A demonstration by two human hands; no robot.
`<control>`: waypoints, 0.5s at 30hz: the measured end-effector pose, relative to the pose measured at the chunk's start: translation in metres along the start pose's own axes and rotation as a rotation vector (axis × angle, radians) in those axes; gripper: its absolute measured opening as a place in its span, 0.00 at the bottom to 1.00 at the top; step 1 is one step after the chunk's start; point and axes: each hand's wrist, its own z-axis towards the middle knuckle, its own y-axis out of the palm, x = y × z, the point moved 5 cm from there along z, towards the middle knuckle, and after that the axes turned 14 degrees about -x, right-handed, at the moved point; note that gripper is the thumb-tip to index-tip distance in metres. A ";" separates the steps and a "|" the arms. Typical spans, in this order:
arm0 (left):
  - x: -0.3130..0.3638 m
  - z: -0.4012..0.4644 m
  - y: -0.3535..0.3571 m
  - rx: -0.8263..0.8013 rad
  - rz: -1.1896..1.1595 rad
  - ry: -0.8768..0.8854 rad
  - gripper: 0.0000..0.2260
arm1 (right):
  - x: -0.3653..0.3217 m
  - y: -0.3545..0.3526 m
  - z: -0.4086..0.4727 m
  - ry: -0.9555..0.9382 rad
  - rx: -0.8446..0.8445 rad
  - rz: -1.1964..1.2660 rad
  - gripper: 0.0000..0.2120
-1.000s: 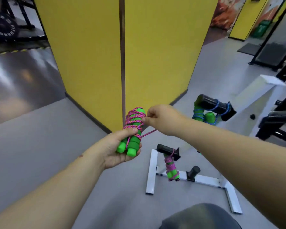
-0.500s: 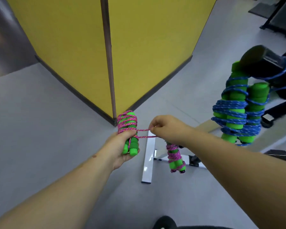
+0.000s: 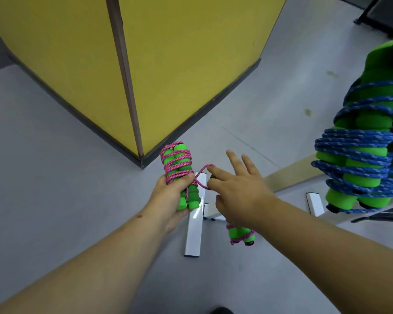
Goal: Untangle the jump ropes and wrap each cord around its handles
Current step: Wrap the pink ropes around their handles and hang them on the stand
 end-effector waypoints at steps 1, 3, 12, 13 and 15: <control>-0.003 0.003 0.003 -0.001 0.003 -0.004 0.17 | 0.002 0.003 0.001 0.006 -0.004 0.014 0.19; -0.009 0.007 0.007 0.016 0.004 -0.018 0.17 | 0.005 0.007 0.004 0.016 -0.020 0.030 0.18; -0.042 0.024 0.024 0.048 -0.047 -0.172 0.14 | 0.023 0.014 0.020 -0.007 -0.035 0.334 0.16; -0.046 0.024 0.027 0.043 -0.081 -0.194 0.12 | 0.027 0.016 0.021 0.000 -0.010 0.420 0.16; -0.053 0.026 0.031 0.032 -0.168 -0.228 0.09 | 0.029 0.021 0.020 -0.003 0.072 0.559 0.16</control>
